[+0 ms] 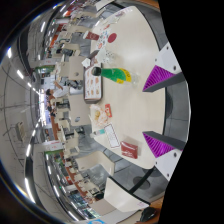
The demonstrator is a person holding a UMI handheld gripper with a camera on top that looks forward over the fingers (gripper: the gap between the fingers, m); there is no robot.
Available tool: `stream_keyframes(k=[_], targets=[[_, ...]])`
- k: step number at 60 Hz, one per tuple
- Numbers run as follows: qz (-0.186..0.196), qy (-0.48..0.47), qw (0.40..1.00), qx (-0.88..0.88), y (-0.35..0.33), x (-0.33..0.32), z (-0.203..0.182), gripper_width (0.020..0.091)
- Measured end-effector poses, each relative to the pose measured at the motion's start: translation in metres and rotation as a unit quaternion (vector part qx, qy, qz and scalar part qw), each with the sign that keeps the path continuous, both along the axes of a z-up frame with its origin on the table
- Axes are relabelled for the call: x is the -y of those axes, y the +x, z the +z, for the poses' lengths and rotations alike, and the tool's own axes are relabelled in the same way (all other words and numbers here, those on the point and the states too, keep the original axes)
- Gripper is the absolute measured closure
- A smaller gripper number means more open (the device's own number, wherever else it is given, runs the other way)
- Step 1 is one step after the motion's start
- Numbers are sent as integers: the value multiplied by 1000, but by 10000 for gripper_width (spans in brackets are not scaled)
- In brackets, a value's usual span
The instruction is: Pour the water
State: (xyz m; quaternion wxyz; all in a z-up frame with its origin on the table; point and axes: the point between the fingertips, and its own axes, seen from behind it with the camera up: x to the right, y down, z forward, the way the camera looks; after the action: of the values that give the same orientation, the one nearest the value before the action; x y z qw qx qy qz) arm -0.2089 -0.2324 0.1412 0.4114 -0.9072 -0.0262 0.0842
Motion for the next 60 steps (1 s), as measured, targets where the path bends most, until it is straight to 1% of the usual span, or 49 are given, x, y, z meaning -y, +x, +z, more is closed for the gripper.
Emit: stream_keyframes(k=[2, 8, 12, 20, 23, 28, 33, 40, 42, 43, 45, 49, 53, 54, 55, 56, 57, 58, 60], targets=[[-5, -3, 1000, 0, 4, 12, 0, 299], [-34, 4, 999, 5, 23, 5, -14, 300], [-54, 15, 998, 21, 44, -6, -19, 300], [-83, 60, 994, 49, 91, -35, -32, 299], [-95, 73, 991, 54, 102, -51, -42, 299], [-105, 100, 987, 69, 120, -79, -54, 298], [-96, 125, 984, 81, 124, -112, -66, 302], [-112, 165, 977, 72, 128, -156, -72, 312], [-114, 175, 976, 69, 129, -166, -75, 330], [-114, 178, 975, 70, 129, -171, -76, 364], [-116, 180, 974, 72, 131, -179, -82, 612], [-122, 215, 966, 81, 134, -191, -77, 615], [-117, 207, 968, 76, 132, -197, -80, 622], [-114, 204, 969, 75, 132, -198, -80, 650], [-109, 200, 971, 75, 131, -199, -81, 659], [-103, 198, 972, 77, 131, -200, -81, 685], [-97, 196, 973, 78, 131, -201, -80, 686], [-91, 194, 974, 78, 132, -200, -79, 710], [-84, 187, 976, 77, 131, -202, -79, 710]])
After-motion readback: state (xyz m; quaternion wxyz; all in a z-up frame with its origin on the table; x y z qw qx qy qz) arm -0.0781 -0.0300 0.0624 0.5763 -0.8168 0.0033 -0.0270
